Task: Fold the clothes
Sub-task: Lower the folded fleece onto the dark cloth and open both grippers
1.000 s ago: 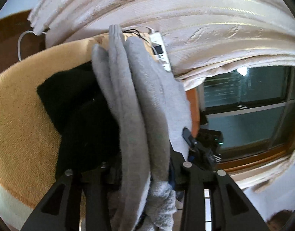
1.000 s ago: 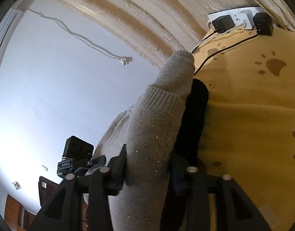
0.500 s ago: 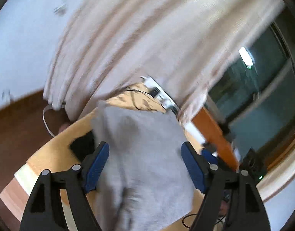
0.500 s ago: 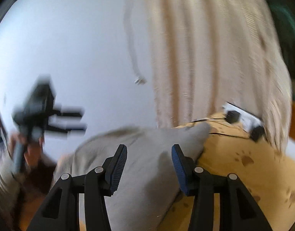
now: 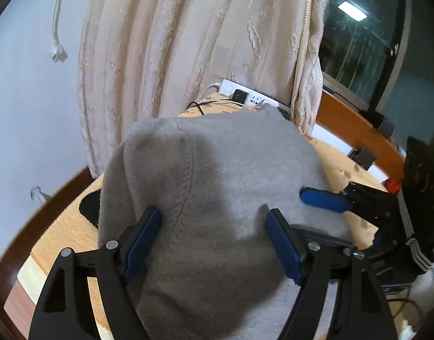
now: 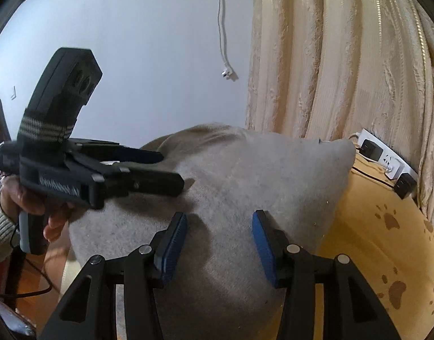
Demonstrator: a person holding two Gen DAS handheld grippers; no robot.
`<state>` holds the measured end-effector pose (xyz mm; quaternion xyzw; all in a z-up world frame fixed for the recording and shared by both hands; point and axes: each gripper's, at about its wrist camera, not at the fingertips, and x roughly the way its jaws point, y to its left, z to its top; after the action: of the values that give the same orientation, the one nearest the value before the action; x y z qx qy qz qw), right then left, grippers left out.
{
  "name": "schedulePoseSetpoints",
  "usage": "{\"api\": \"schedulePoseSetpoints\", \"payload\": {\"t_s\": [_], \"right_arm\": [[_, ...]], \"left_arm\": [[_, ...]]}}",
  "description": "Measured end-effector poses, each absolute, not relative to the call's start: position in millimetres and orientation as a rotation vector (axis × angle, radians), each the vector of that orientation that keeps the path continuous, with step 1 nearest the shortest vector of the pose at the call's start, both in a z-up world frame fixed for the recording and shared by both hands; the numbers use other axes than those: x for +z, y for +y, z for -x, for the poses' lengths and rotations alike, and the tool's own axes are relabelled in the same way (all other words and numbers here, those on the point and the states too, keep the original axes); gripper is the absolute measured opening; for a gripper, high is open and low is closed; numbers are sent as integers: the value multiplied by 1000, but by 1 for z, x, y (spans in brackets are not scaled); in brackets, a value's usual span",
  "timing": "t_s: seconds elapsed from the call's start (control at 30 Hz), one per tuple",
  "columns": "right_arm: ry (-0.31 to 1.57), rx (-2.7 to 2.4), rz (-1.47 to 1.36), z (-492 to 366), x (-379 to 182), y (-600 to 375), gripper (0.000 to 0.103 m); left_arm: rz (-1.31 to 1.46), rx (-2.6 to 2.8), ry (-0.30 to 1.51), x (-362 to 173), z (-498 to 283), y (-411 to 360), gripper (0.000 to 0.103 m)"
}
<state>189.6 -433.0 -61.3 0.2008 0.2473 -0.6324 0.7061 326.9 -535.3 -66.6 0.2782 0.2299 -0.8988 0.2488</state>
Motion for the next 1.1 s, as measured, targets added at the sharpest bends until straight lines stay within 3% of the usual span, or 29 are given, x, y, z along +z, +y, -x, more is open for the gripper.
{"api": "schedulePoseSetpoints", "payload": {"t_s": [0.23, 0.37, 0.67, 0.73, 0.8, 1.1], "right_arm": [[516, -1446, -397, -202, -61, -422, 51], [522, -1457, -372, -205, -64, -420, 52], [429, -1536, -400, -203, -52, -388, 67], [434, -1582, -395, -205, -46, -373, 80], [418, -1598, -399, -202, -41, -358, 86], [267, -1686, -519, -151, -35, -292, 88]], "left_arm": [[-714, -2424, 537, -68, -328, -524, 80], [-679, -2393, 409, -69, -322, -508, 86], [-662, -2200, 412, -52, -323, -480, 91], [-646, -2169, 366, -46, -323, -468, 91], [-623, -2137, 303, -38, -321, -453, 91], [-573, -2152, 221, -26, -297, -393, 91]]}}
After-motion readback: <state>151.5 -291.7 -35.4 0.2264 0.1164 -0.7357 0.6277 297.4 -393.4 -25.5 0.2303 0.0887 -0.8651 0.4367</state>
